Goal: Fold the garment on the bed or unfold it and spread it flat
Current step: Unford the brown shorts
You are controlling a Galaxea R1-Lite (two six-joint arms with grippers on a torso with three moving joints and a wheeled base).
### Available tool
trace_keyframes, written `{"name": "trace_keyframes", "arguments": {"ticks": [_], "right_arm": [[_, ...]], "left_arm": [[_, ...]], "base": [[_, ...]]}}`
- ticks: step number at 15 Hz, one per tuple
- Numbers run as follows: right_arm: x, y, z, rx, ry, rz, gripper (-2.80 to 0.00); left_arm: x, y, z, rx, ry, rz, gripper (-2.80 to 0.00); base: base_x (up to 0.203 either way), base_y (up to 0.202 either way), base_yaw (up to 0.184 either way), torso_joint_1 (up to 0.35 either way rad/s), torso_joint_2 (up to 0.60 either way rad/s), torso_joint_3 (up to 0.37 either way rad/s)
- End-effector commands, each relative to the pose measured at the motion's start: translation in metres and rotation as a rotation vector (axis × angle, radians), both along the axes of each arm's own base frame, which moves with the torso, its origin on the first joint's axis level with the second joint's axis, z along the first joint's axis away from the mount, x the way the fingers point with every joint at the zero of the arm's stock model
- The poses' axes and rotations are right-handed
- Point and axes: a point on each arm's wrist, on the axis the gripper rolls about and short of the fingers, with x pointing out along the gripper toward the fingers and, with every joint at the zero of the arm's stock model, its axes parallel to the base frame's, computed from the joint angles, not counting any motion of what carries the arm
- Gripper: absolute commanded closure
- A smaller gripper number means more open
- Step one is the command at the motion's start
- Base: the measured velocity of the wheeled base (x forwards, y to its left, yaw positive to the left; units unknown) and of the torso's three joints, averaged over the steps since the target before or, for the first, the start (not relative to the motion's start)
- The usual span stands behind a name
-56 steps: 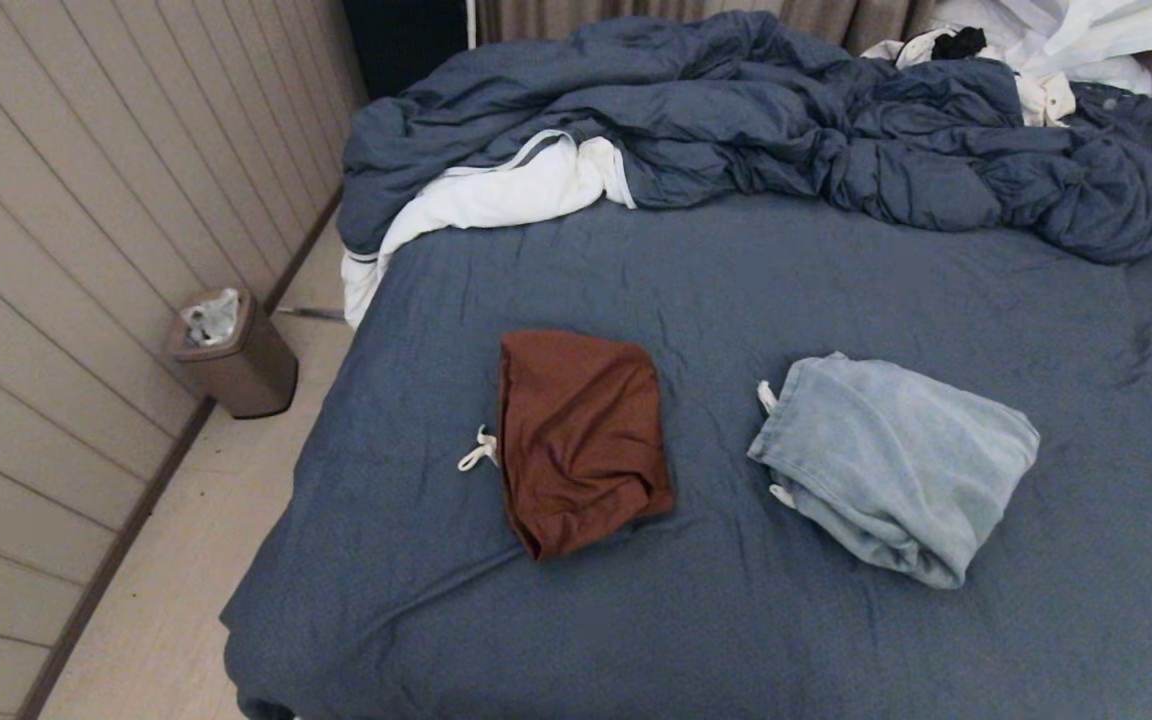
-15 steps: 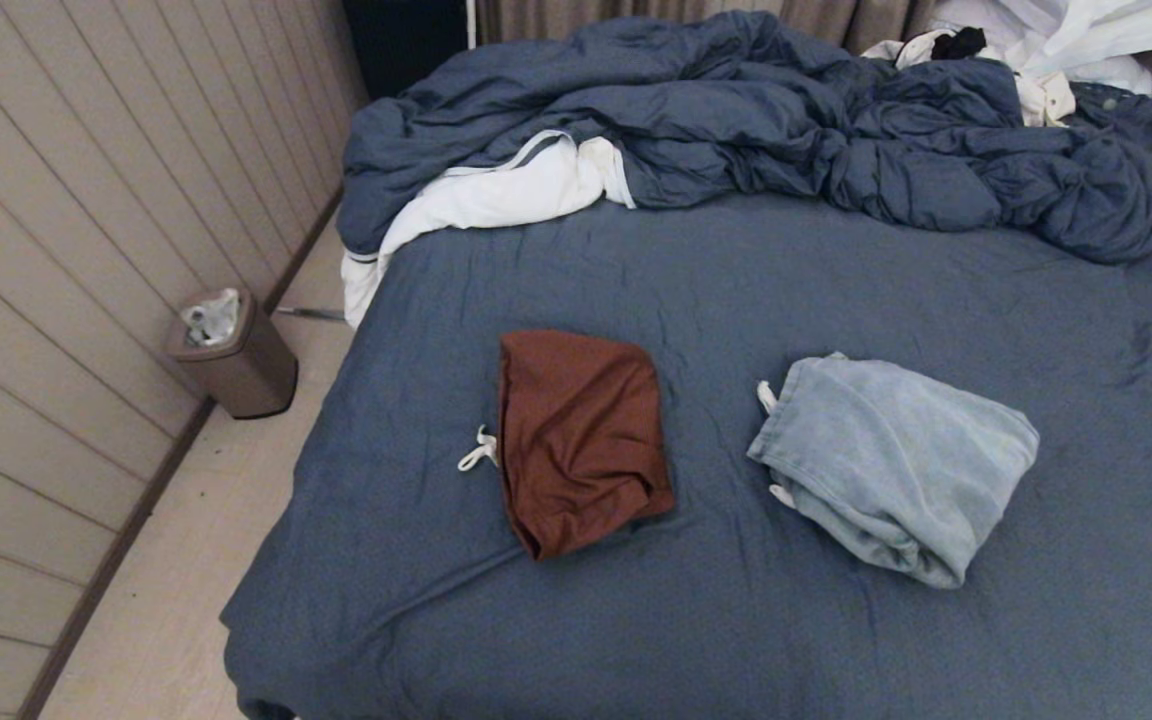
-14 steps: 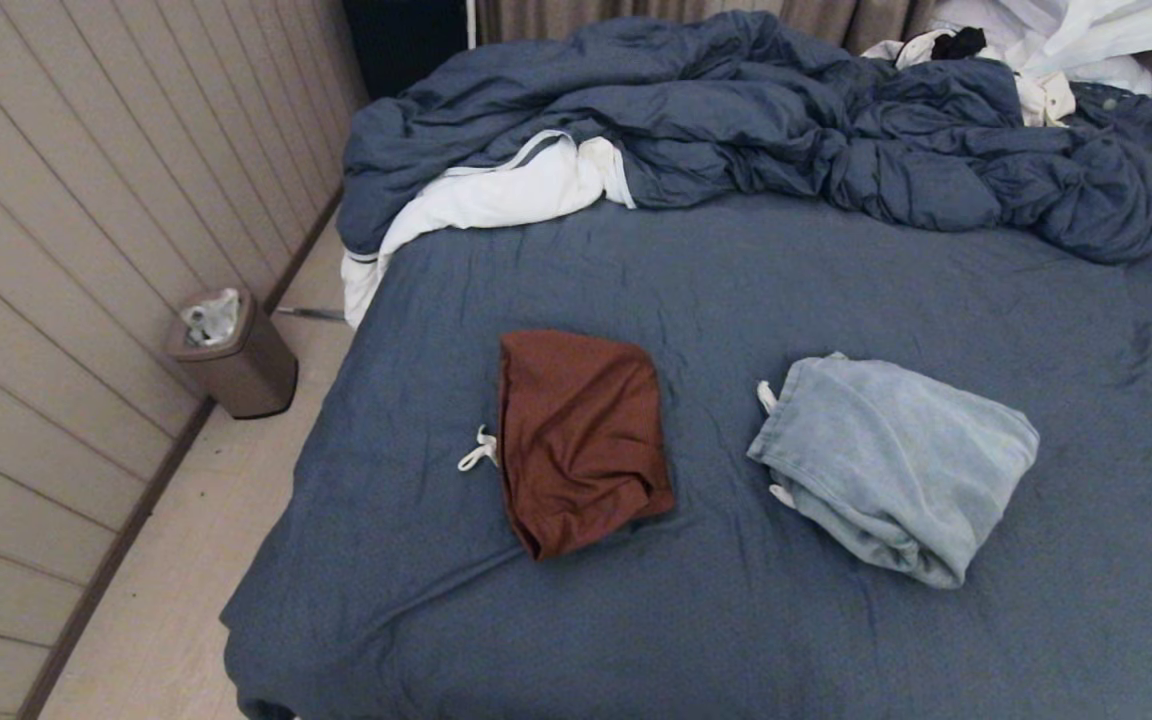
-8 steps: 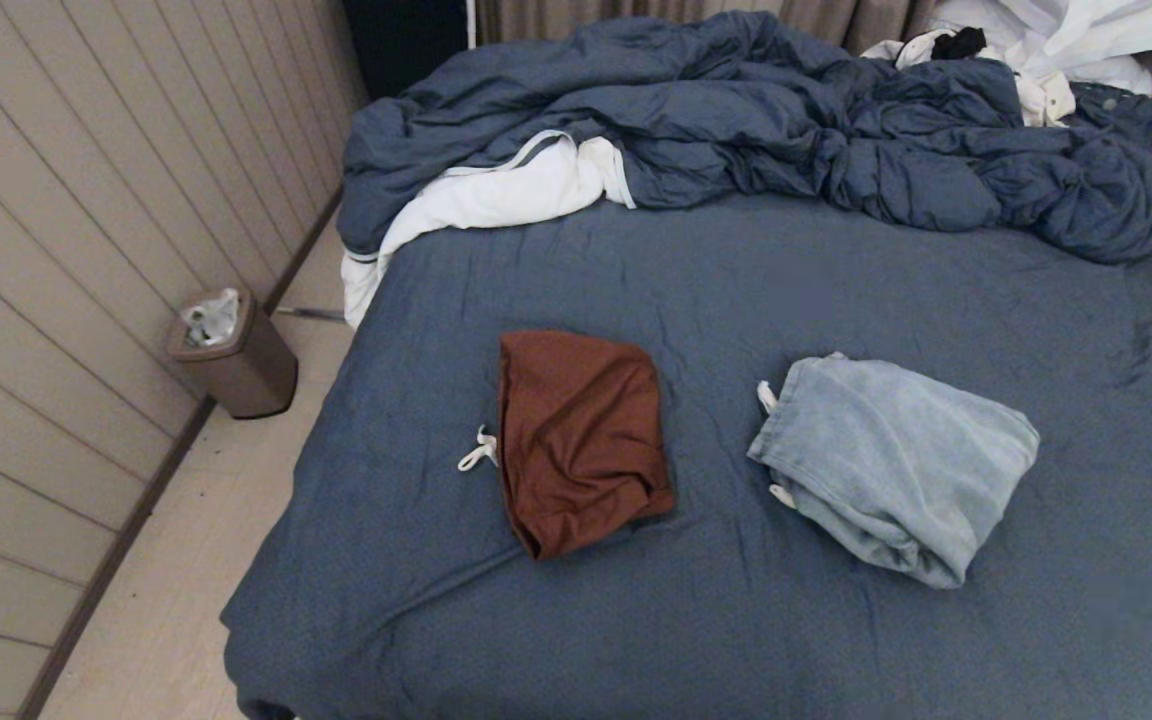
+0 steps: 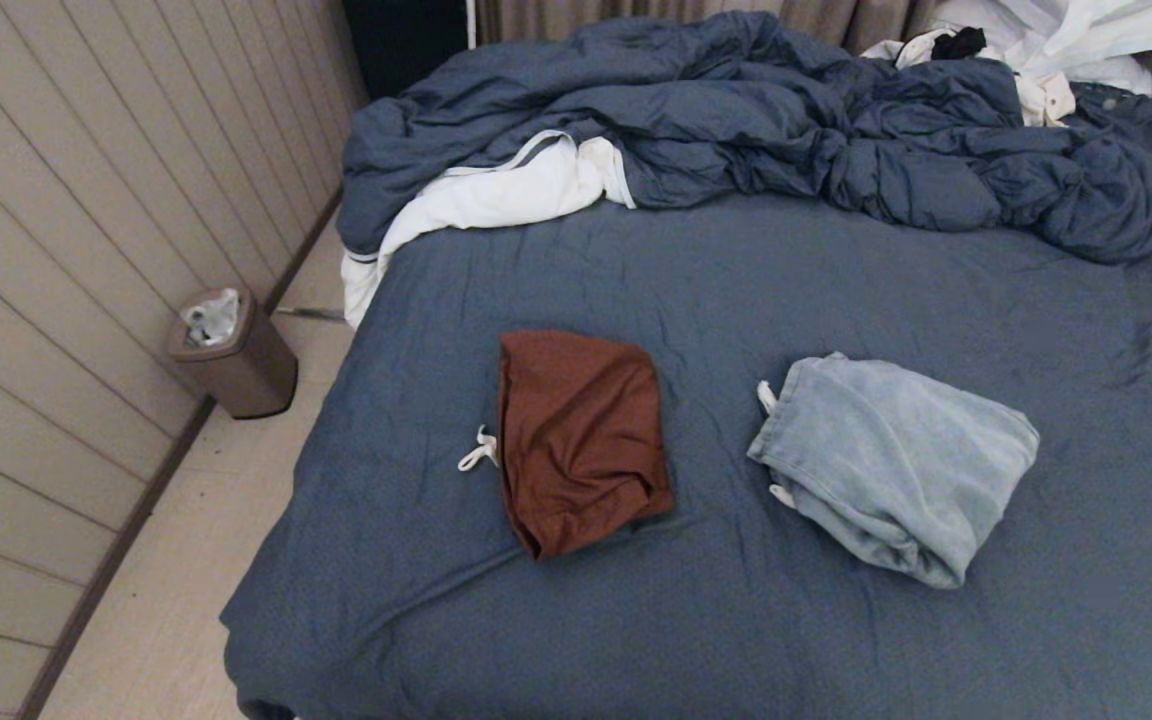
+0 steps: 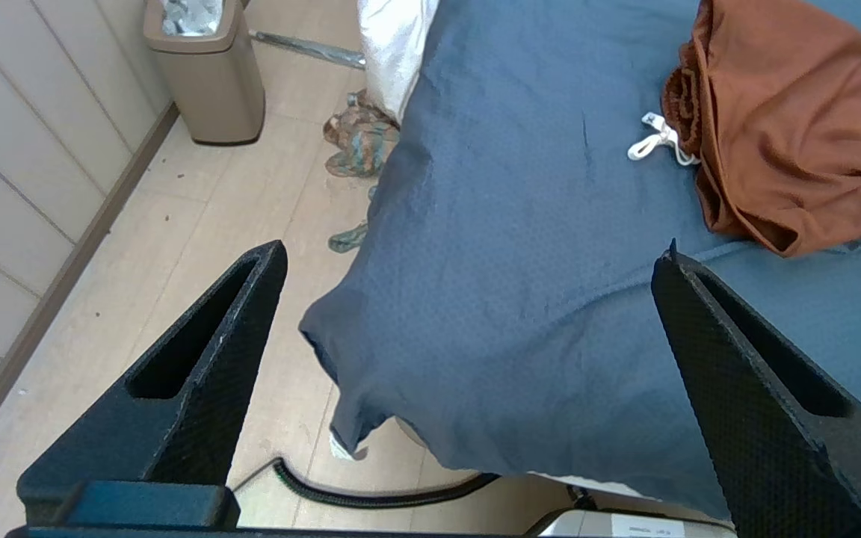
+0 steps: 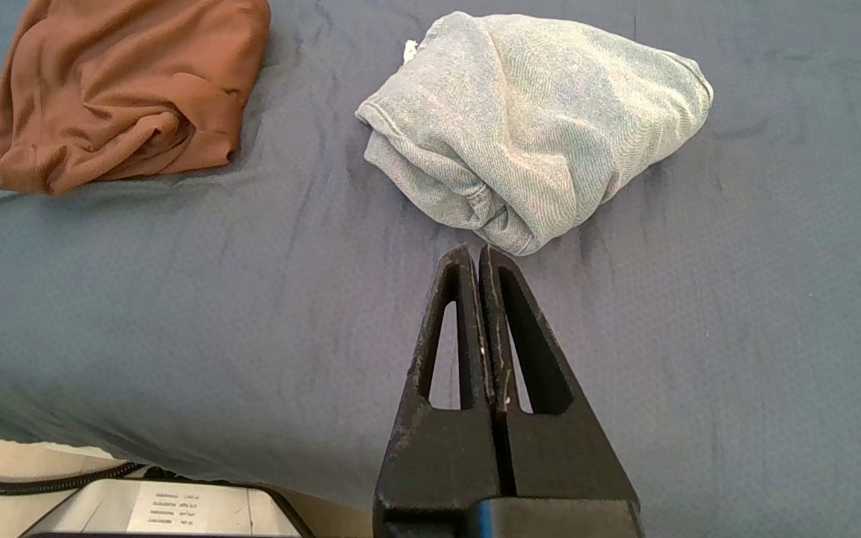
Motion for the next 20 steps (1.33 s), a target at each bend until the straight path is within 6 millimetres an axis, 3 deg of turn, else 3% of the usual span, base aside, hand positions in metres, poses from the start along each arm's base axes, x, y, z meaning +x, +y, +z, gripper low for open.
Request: {"name": "trace_keyframes", "arguments": {"ticks": [1, 20], "right_arm": [[0.0001, 0.0000, 0.0000, -0.001, 0.001, 0.001, 0.00], [0.0002, 0.0000, 0.0001, -0.001, 0.003, 0.001, 0.00]], "left_arm": [[0.0001, 0.0000, 0.0001, -0.001, 0.001, 0.001, -2.80], [0.0001, 0.0000, 0.0001, -0.001, 0.001, 0.001, -2.80]], "base": [[0.000, 0.000, 0.000, 0.000, 0.00, 0.000], [0.000, 0.000, 0.000, 0.000, 0.00, 0.000]]}}
